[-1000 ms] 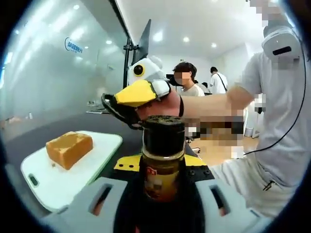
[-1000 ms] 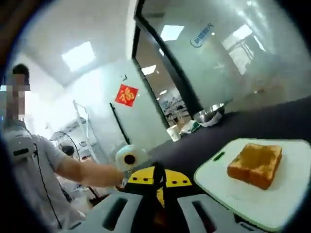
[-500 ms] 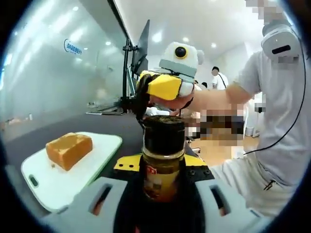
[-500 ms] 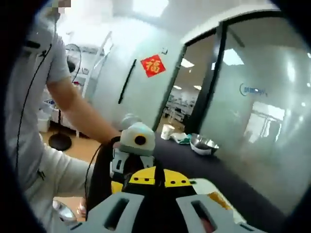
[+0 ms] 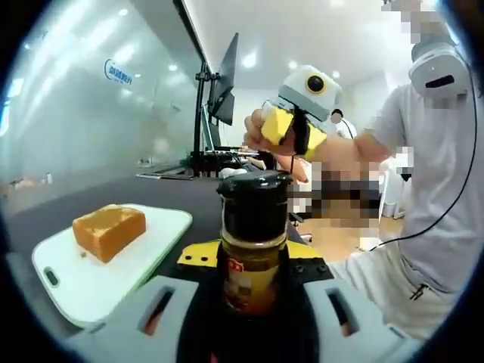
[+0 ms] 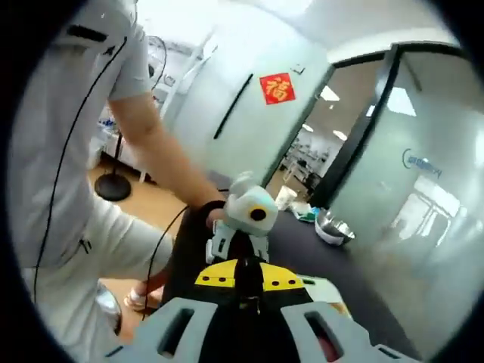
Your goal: Sprinkle pepper
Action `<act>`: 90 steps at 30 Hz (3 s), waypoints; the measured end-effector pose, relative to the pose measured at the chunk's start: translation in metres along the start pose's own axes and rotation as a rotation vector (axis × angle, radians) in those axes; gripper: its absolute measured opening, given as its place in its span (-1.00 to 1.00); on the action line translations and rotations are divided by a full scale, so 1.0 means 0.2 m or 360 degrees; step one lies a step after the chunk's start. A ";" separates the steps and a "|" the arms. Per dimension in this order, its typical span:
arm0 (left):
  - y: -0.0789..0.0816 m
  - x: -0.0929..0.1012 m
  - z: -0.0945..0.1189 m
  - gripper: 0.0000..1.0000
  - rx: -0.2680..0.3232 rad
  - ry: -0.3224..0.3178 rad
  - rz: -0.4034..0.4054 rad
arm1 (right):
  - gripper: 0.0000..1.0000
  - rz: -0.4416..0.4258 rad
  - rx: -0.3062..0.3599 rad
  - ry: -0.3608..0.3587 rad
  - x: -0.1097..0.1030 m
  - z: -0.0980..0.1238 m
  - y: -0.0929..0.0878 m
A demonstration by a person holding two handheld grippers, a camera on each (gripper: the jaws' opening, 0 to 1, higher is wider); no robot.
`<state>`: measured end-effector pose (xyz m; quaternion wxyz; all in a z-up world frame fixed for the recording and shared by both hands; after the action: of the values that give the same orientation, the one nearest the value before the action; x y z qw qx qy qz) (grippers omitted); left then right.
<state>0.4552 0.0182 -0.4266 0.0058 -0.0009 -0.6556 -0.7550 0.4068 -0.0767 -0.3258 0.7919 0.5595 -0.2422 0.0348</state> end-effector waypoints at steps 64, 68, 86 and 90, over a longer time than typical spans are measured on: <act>-0.02 -0.03 0.03 -0.27 -0.0027 0.0085 0.0003 | -1.00 -0.0474 0.0167 -0.0206 0.03 -0.20 -0.17; -0.02 0.00 0.11 -0.29 -0.0091 0.0199 -0.0072 | -1.00 -0.0483 0.0171 -0.0215 0.03 -0.20 -0.18; -0.10 -0.24 0.90 -0.30 0.0045 0.1869 0.0005 | -1.00 -0.0442 0.0218 -0.0288 0.00 -0.19 -0.17; -0.12 -0.23 0.87 -0.27 -0.0002 0.1743 0.0015 | -1.00 -0.0475 0.0230 -0.0364 0.05 -0.17 -0.17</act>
<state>0.5006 0.1937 -0.4273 0.3497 0.3895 -0.5563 -0.6454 0.4382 -0.0603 -0.3602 0.7135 0.6448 -0.2418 -0.1293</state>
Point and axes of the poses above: the point that each gripper's makers call its tool centre point, and the gripper's own axes: z roughly backward along the fingers, x roughly to its right, y roughly out of its top, the point moved 6 cm from there along z, roughly backward along the fingers, and after that the axes turned 3 degrees about -x, right-handed, at the moved point
